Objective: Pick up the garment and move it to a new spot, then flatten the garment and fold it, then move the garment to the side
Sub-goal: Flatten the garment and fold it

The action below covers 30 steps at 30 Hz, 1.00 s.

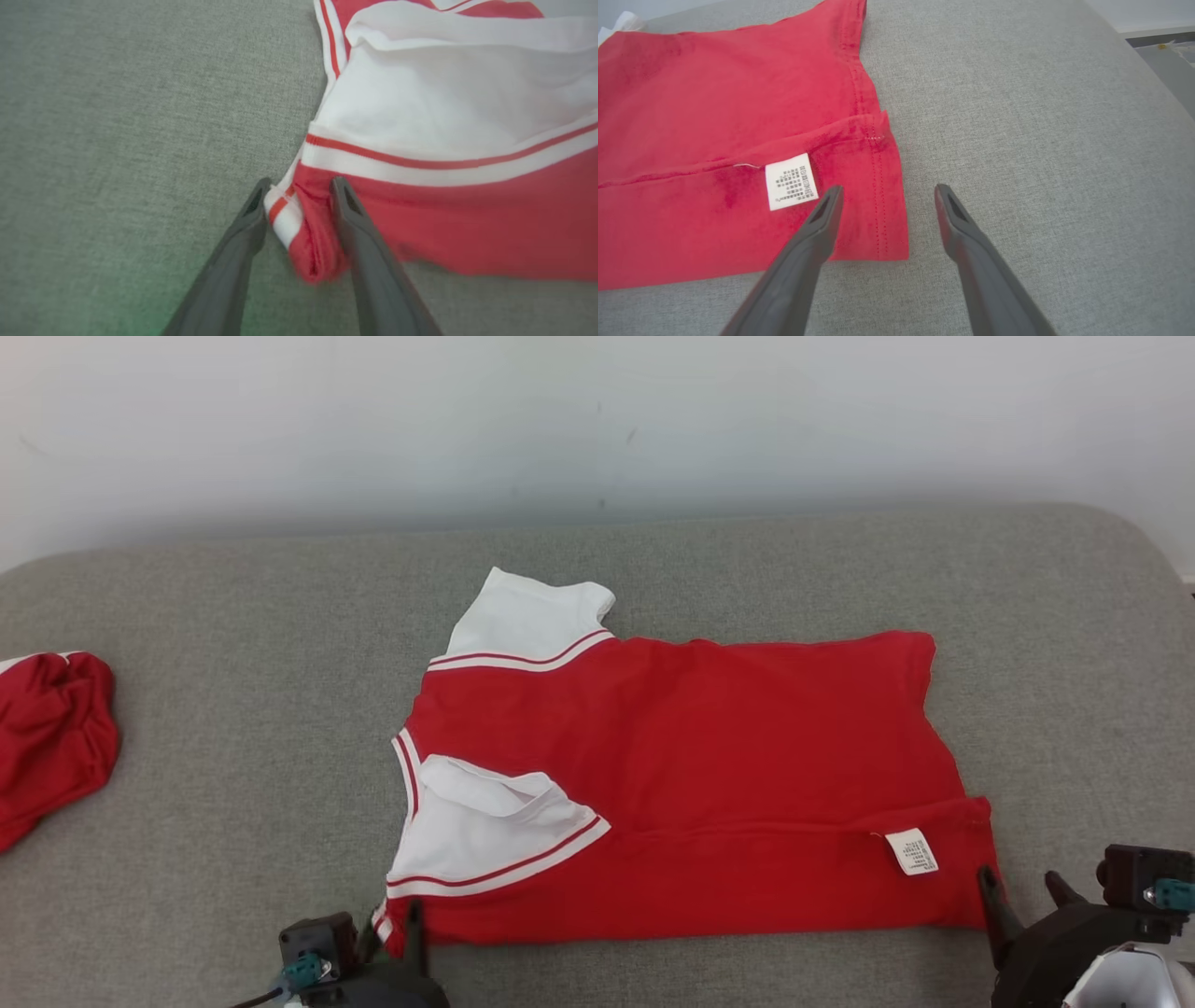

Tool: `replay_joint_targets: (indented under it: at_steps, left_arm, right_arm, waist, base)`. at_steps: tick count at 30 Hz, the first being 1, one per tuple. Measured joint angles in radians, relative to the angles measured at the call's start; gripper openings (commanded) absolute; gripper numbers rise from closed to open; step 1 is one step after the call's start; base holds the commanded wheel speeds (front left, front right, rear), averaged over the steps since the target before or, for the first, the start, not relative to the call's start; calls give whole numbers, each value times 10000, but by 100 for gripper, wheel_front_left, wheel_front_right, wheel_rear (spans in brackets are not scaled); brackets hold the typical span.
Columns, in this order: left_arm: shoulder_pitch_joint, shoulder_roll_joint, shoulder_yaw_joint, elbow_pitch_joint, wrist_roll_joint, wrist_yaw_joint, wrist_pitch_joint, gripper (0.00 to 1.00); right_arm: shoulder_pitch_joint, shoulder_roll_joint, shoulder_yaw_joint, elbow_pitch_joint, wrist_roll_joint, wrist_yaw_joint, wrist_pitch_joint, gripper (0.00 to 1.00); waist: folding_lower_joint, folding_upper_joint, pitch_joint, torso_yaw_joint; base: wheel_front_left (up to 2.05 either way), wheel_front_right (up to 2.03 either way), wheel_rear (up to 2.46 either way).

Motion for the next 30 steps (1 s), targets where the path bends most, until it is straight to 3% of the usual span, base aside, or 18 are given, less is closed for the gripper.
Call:
replay_joint_targets:
  at_steps: [17, 18, 20, 21, 30]
  left_arm:
    - [-500, -247, -176, 706, -48, -384, -640, 0]
    - [-508, -244, -174, 725, -50, -414, -658, 0]
    - [-519, -238, -178, 771, -65, -460, -736, 0]
    - [-522, -224, -176, 792, -73, -520, -771, 0]
    - [22, 159, -174, 341, -169, -756, -1126, 0]
  right_arm:
    - [-703, -27, -19, 2098, -650, -2, 301, 100]
    - [-755, -23, 69, 2203, -602, -29, 324, 82]
    - [-855, -25, 211, 2336, -525, -31, 380, 12]
    - [-878, -31, 318, 2372, -491, -33, 376, 0]
    - [-202, -182, 594, 1718, 416, -29, 303, 0]
  waist:
    - [2, 0, 332, 436]
    - [1, -1, 349, 441]
    - [1, -1, 364, 431]
    - [1, -1, 362, 425]
    - [3, 1, -106, 409]
  base:
    - [0, 0, 0]
    - [0, 0, 0]
    - [0, 0, 0]
    - [0, 0, 0]
    - [0, 0, 0]
